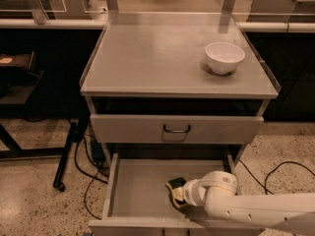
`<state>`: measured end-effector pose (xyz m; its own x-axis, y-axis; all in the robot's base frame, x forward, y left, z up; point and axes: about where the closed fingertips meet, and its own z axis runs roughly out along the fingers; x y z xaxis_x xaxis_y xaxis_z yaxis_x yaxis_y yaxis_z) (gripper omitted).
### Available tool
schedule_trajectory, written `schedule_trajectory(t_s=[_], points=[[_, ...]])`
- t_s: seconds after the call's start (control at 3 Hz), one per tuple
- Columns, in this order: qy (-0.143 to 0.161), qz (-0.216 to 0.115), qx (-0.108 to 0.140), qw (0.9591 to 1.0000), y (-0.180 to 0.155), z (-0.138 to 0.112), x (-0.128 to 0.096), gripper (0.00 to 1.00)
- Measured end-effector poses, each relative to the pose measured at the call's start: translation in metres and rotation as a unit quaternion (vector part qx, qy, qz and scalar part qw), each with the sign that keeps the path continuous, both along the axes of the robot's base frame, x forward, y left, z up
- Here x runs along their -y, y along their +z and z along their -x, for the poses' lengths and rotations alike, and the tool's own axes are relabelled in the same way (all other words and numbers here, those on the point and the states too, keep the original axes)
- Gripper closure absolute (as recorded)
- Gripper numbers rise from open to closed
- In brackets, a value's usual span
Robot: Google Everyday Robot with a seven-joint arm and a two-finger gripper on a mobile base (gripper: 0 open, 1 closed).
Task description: Place sponge into middle drawer
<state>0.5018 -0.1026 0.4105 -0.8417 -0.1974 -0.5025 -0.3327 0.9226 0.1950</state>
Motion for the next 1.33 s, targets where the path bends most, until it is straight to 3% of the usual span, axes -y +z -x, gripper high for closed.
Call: schedule_trajectory(t_s=[0.67,1.33], points=[[0.000,0.000,0.000,1.0000,0.0000,0.0000,0.0000,0.04],[0.000,0.000,0.000,1.0000,0.0000,0.0000,0.0000,0.00]])
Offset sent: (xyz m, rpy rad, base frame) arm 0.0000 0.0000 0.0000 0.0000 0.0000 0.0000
